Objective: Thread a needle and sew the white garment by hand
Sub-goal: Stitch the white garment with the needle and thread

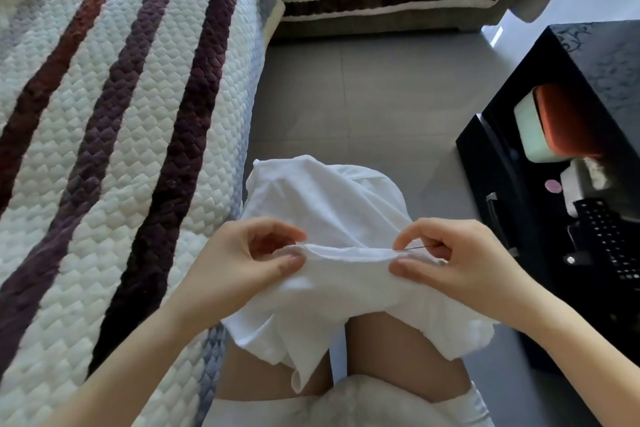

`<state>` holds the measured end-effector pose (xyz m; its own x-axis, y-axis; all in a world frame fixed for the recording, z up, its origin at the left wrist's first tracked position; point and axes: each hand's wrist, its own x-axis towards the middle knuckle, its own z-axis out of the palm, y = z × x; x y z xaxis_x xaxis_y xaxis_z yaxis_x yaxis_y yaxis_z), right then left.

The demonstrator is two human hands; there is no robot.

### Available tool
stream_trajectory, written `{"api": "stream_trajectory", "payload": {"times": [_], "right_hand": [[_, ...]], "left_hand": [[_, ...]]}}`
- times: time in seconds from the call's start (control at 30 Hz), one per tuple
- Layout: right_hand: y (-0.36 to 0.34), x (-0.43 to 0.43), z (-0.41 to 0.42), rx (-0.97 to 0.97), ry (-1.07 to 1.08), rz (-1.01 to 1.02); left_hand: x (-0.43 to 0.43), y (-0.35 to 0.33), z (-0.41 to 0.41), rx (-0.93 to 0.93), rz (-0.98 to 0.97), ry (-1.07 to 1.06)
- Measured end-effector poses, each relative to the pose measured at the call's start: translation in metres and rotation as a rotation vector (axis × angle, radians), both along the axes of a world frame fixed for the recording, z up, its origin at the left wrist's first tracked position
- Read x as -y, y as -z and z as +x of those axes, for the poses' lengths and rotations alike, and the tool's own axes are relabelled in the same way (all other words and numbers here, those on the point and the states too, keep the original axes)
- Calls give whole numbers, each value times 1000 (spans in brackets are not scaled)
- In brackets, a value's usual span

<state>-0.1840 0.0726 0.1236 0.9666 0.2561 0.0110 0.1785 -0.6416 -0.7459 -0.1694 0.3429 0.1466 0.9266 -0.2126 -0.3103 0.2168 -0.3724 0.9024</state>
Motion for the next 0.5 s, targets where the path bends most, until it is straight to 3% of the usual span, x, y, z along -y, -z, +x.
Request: {"api": "stream_trajectory", "payload": {"times": [0.17,0.5], "right_hand": [[1,-6,-14,226,30,-64],[8,-17,-32,449,69,-36]], "left_hand": [[-2,1,-9,171,169,66],[2,7,-18,394,256,239]]}}
